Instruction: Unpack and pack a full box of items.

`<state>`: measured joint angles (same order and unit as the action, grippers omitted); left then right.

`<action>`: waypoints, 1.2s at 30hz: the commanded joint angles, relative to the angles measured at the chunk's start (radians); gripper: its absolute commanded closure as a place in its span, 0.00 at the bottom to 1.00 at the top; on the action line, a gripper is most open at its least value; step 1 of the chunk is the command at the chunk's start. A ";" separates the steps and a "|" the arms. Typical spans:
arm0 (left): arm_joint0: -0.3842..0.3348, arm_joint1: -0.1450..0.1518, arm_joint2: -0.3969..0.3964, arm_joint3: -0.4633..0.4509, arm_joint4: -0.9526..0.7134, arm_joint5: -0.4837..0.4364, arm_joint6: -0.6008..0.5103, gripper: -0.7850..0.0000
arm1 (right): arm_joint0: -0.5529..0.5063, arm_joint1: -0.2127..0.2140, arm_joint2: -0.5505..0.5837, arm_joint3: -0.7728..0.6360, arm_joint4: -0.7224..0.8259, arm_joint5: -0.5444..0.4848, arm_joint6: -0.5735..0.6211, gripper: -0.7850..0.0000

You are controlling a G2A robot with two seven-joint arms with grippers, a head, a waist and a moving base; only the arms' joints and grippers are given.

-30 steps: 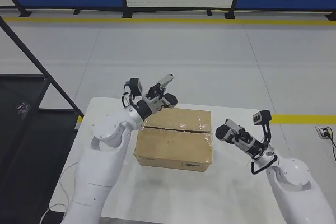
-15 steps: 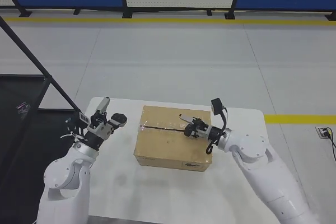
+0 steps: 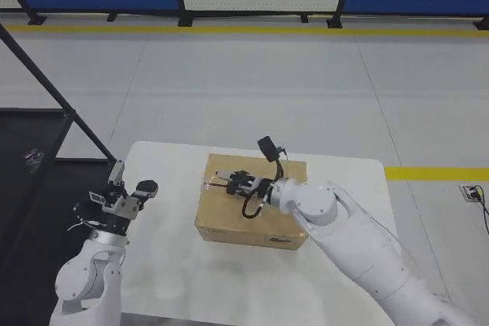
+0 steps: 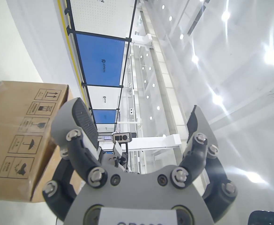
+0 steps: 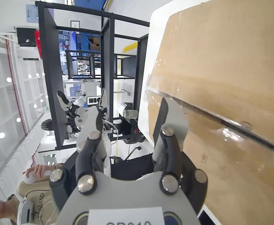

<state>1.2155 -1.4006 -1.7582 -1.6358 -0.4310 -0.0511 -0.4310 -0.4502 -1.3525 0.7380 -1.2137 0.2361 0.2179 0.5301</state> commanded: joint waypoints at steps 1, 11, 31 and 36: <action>0.004 0.002 0.001 0.011 -0.016 -0.004 -0.004 0.00 | 0.035 -0.025 -0.044 0.033 -0.014 0.035 -0.032 1.00; -0.002 0.008 0.060 0.038 0.001 -0.009 -0.040 0.00 | 0.148 -0.141 -0.165 0.236 0.003 0.112 -0.107 1.00; -0.029 0.025 0.106 0.055 0.006 0.001 -0.065 0.00 | 0.156 -0.171 -0.113 0.300 -0.074 0.153 -0.040 1.00; -0.040 0.029 0.121 0.053 0.011 0.006 -0.065 0.00 | 0.113 -0.128 -0.050 0.217 -0.145 0.203 0.013 1.00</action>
<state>1.1786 -1.3725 -1.6412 -1.5832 -0.4215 -0.0467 -0.4955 -0.3263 -1.4907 0.6712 -0.9755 0.1097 0.4099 0.5391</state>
